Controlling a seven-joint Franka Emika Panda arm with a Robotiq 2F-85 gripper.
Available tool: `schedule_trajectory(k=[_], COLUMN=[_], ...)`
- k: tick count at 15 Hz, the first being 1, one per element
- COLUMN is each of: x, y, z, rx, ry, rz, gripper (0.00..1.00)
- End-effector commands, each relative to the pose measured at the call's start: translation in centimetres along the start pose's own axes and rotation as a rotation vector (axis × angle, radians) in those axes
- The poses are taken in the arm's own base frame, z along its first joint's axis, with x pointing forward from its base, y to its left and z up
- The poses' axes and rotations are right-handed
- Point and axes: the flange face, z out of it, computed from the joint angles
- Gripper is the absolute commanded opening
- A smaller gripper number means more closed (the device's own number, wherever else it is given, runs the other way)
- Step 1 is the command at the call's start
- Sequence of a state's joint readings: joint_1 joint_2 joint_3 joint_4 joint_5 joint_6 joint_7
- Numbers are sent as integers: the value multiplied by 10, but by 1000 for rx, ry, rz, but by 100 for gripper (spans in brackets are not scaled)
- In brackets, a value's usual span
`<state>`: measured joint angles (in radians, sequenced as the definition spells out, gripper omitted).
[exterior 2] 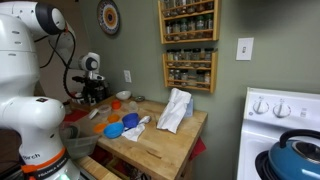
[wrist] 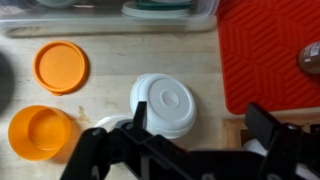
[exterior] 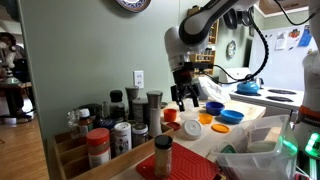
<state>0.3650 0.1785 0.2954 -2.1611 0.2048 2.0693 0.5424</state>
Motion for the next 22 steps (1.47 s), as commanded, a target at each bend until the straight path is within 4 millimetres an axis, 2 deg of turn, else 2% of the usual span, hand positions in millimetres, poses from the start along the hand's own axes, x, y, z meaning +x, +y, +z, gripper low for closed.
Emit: schedule_trajectory(k=[1, 8, 13, 18, 22], x=[-15, -35, -29, -18, -23], y=[-10, -10, -9, -9, 2], z=[15, 48, 62, 73, 87], rx=[-5, -76, -100, -26, -77], ry=[59, 81, 113, 168, 168], rz=[98, 303, 399, 487, 528], gripper=[100, 100, 100, 100, 100])
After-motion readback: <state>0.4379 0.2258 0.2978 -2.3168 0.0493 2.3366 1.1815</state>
